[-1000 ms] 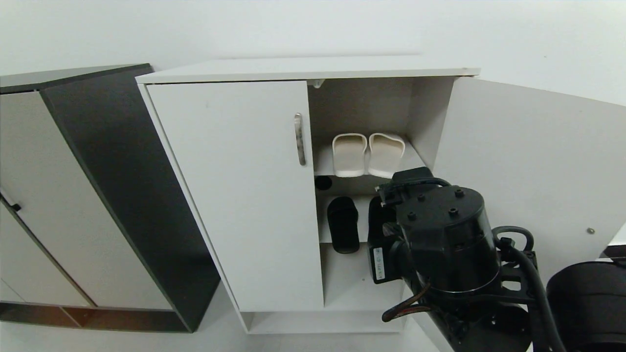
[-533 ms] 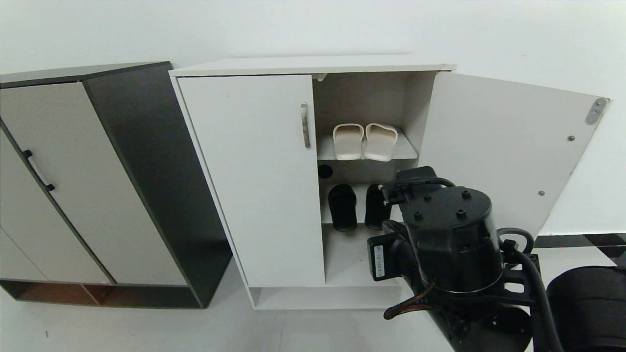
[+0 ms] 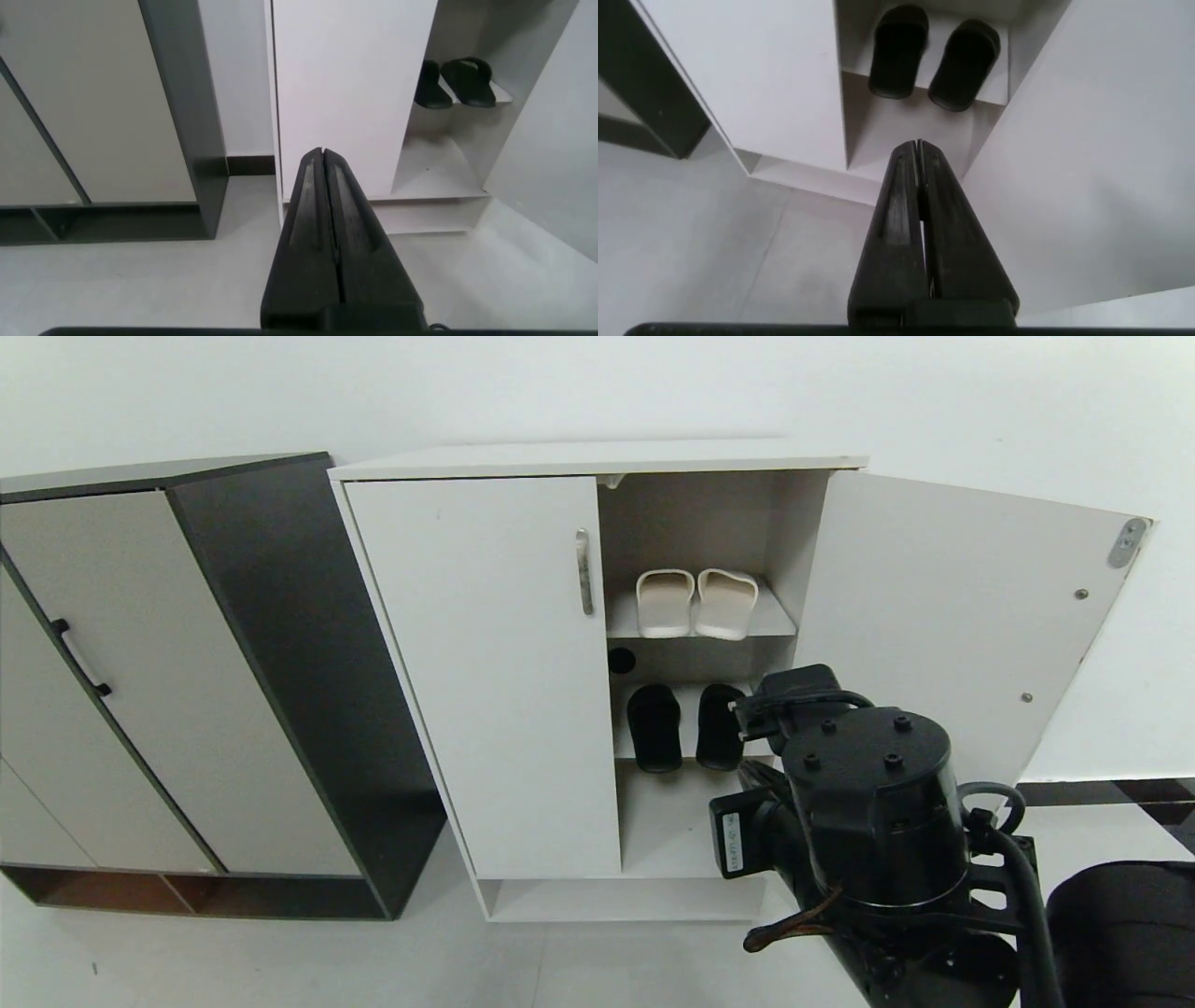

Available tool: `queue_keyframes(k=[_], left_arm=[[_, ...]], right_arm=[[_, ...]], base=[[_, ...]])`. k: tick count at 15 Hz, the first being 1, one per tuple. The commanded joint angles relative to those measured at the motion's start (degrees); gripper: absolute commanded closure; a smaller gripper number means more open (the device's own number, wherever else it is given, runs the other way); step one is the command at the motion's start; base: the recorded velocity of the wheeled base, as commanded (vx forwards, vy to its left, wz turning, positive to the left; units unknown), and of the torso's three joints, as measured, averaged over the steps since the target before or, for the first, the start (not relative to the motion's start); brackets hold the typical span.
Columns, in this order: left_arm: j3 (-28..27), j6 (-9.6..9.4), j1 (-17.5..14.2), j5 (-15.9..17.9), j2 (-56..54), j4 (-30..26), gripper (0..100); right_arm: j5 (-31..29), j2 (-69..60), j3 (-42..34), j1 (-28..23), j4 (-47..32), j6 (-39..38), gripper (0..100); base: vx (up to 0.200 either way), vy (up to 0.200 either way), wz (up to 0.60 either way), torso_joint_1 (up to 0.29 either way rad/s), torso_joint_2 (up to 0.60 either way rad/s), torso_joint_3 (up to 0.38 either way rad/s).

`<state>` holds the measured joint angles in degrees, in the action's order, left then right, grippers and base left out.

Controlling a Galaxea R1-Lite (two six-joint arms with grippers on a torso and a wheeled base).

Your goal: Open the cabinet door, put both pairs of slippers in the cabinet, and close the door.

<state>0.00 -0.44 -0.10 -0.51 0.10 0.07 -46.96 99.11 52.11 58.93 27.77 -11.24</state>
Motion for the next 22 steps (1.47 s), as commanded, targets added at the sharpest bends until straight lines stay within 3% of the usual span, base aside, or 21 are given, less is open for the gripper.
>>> queue_keyframes(k=[1,17,22], left_arm=[[0.0,0.0,0.01,-0.02,-0.01,0.01,100],[0.0,0.0,0.01,-0.02,-0.01,0.01,100],[0.0,0.0,0.01,-0.02,-0.01,0.01,100]], right_arm=[[0.02,0.21,0.0,0.05,0.09,-0.01,100],[0.2,0.29,-0.52,0.13,0.0,0.69,100],[0.2,0.29,-0.52,0.05,0.0,0.69,100]], base=[[0.0,0.0,0.0,0.0,0.0,0.0],[0.0,0.0,0.0,0.0,0.0,0.0],[0.0,0.0,0.0,0.026,-0.29,-0.315]])
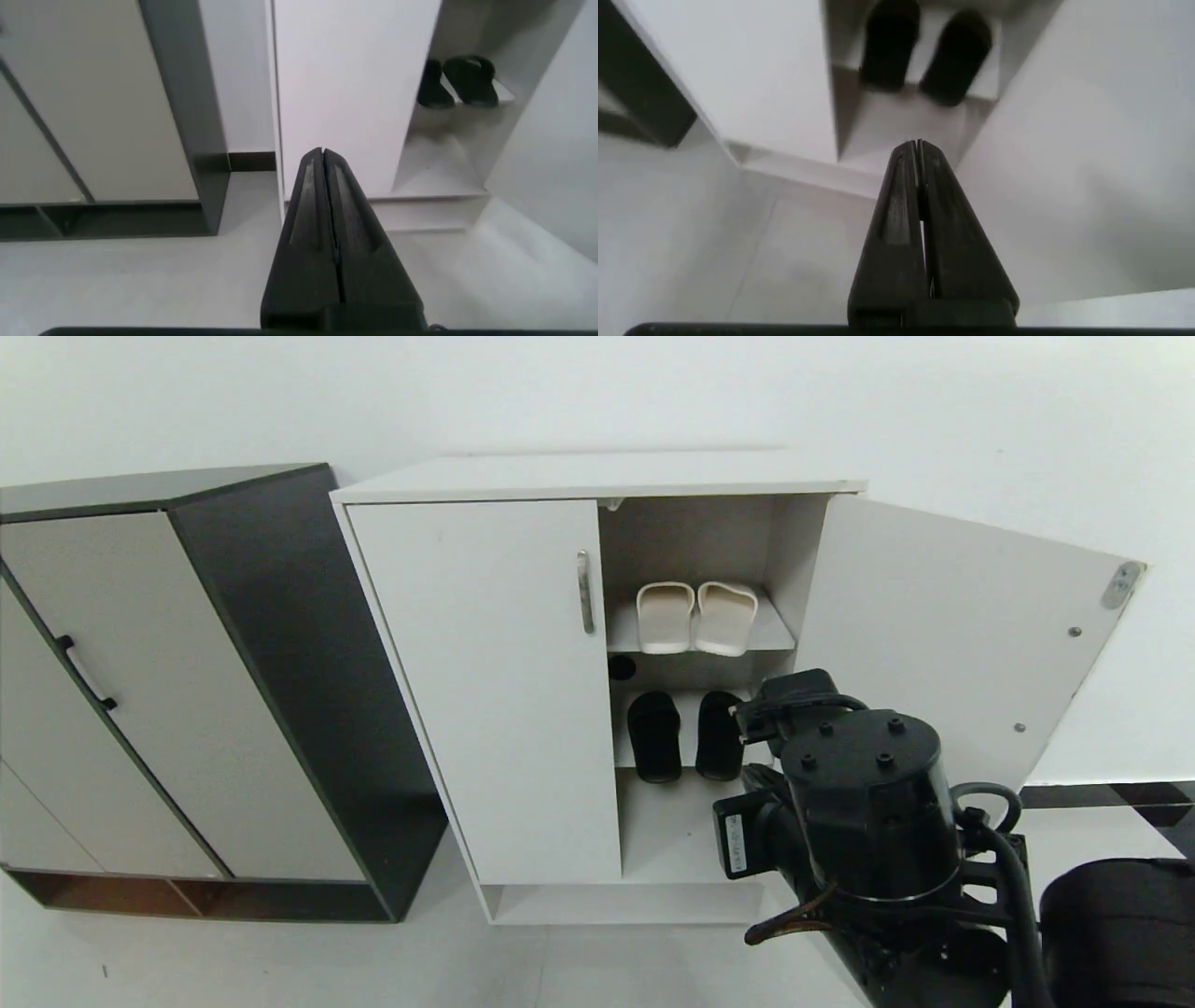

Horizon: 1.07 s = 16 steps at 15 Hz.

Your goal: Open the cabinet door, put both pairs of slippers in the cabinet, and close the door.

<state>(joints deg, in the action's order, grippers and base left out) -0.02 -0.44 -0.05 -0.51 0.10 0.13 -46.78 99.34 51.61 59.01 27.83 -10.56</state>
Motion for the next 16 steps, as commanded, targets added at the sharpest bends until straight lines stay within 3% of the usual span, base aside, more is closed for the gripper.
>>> queue_keyframes(k=[1,16], left_arm=[[0.02,0.0,-0.13,-0.02,-0.01,-0.05,100],[0.02,0.0,-0.04,-0.02,-0.01,-0.05,100]], right_arm=[[0.02,0.06,-0.02,-0.04,-0.06,0.01,100],[0.02,0.06,-0.02,-0.04,-0.15,0.1,100]], base=[[0.0,0.0,0.0,0.041,-0.53,-0.354],[0.0,0.0,0.0,0.146,-0.48,-0.326]])
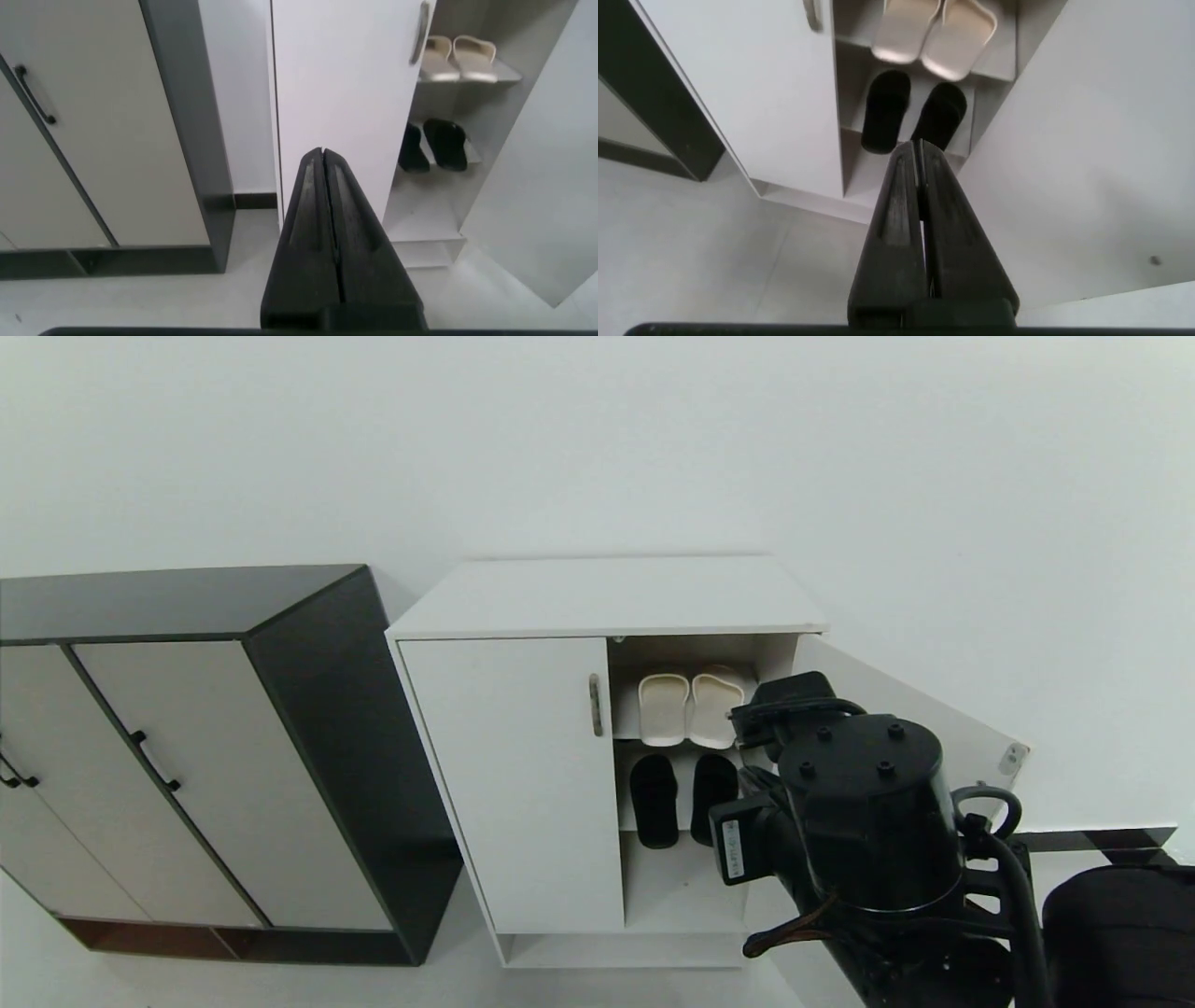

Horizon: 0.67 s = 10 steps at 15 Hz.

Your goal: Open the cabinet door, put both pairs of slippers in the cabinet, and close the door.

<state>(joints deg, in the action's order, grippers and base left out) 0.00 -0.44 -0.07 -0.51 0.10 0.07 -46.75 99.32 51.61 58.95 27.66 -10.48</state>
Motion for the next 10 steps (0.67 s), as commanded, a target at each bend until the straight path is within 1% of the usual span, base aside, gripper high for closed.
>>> queue_keyframes(k=[1,10], left_arm=[[0.0,0.0,-0.01,-0.02,-0.01,0.01,100],[0.0,0.0,-0.01,-0.02,-0.01,0.01,100]], right_arm=[[-0.01,0.09,-0.02,0.02,0.03,0.02,100],[-0.01,0.0,-0.02,0.02,0.11,0.02,100]], base=[[0.0,0.0,0.0,0.193,-0.51,-0.315],[0.0,0.0,0.0,0.237,-0.55,-0.316]])
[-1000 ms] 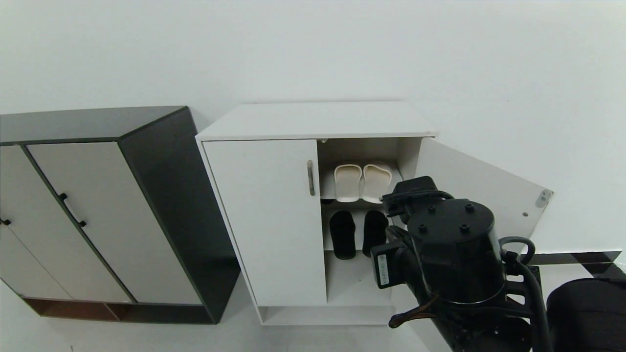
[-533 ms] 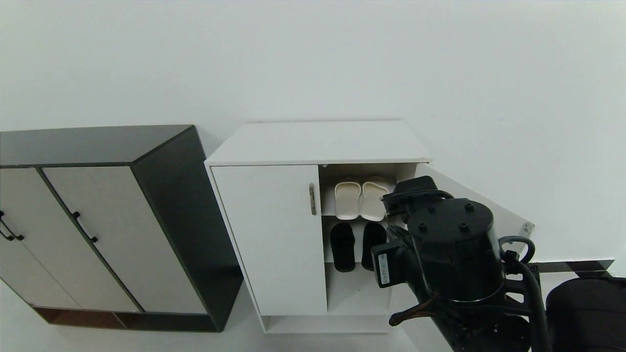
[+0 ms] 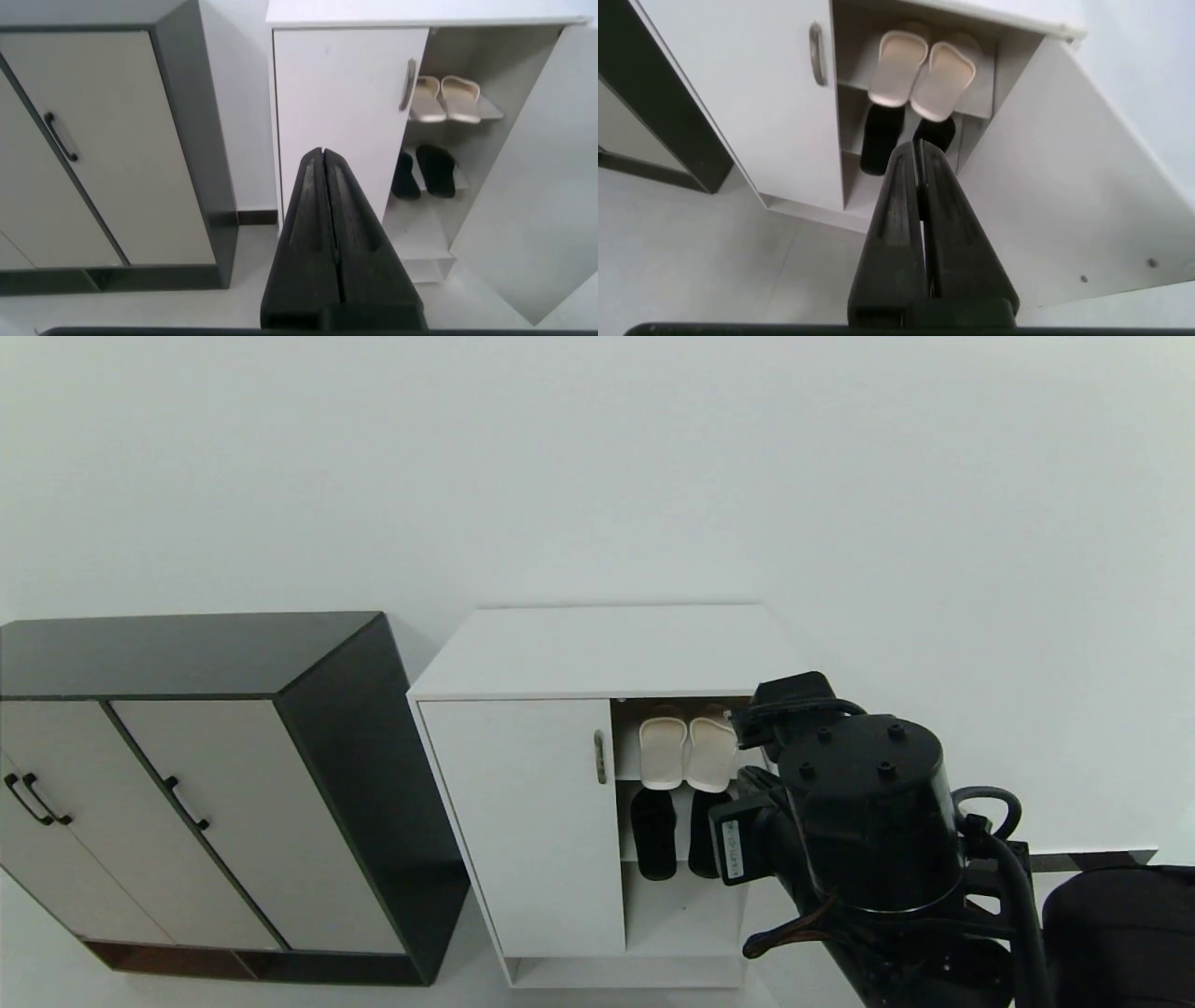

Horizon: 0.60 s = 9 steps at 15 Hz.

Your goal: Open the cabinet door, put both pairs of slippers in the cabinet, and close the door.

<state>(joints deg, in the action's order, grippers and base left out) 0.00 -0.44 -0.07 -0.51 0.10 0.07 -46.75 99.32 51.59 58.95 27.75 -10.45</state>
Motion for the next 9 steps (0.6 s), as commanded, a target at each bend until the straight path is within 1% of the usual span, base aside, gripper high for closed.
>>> queue_keyframes(k=[1,3,6,7,9], left_arm=[[0.0,0.0,-0.01,-0.02,-0.01,0.01,100],[0.0,0.0,-0.01,-0.02,-0.01,0.01,100],[0.0,0.0,-0.1,-0.02,-0.01,0.01,100],[0.0,0.0,-0.01,-0.02,-0.01,0.01,100],[0.0,0.0,-0.01,-0.02,-0.01,0.01,100]], right_arm=[[-0.01,0.0,0.0,0.02,0.03,-0.01,100],[-0.01,0.0,0.0,0.02,0.03,-0.1,100],[0.17,0.0,0.0,0.02,0.12,-0.1,100],[0.17,0.0,0.0,0.02,0.12,-0.1,100],[0.96,0.09,-0.09,0.02,0.12,-0.1,100]], base=[[0.0,0.0,0.0,0.271,-0.59,-0.344],[0.0,0.0,0.0,0.261,-0.59,-0.32],[0.0,0.0,0.0,0.207,-0.44,-0.246],[0.0,0.0,0.0,0.095,-0.22,-0.119],[0.0,0.0,0.0,0.016,-0.03,-0.023]])
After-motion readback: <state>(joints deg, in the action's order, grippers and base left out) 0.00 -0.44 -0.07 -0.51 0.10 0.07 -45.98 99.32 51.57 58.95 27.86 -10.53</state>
